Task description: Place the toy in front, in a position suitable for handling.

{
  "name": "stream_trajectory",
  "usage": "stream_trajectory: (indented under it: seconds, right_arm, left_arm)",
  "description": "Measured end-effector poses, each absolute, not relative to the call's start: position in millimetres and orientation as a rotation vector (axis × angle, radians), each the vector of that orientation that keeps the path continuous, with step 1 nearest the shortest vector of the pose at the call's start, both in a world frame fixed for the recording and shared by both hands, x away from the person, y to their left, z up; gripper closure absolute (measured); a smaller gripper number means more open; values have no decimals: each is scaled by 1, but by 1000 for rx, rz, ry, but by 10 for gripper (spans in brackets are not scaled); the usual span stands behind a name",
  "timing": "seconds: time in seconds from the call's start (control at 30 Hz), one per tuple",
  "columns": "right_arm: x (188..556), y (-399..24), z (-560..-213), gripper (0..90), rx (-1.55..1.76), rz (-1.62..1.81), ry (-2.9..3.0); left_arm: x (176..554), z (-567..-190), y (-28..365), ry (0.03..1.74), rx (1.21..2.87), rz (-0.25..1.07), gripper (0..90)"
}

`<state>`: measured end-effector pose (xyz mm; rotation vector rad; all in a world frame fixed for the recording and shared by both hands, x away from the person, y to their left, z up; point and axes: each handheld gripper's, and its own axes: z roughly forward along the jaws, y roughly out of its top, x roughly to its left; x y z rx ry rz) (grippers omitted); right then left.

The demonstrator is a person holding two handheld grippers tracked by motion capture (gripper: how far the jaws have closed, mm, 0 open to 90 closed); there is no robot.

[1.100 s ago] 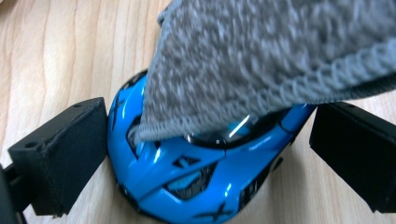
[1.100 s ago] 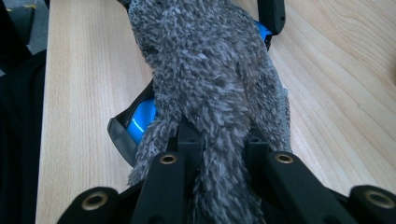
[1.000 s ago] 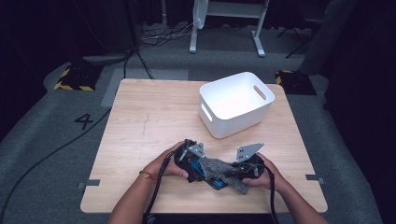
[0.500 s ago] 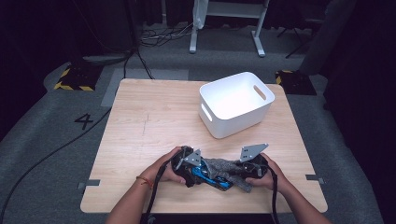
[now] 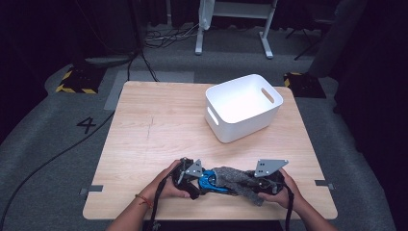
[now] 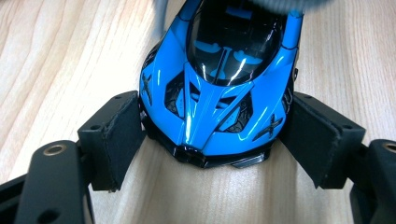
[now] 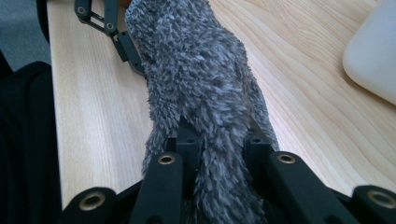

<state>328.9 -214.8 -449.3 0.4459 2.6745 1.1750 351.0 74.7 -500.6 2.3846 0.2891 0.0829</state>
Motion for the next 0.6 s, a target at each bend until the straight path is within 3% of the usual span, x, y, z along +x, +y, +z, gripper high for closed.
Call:
stream_trajectory:
  seconds: [0.3,0.6]
  right_arm:
    - [343,-171,-460,736,352,1185,2735]
    - [336,-209,-457,747,376,1074,2729]
  left_arm:
    - [346,-502,75,311,2365,97,228]
    - [346,-502,76,310,2365,97,231]
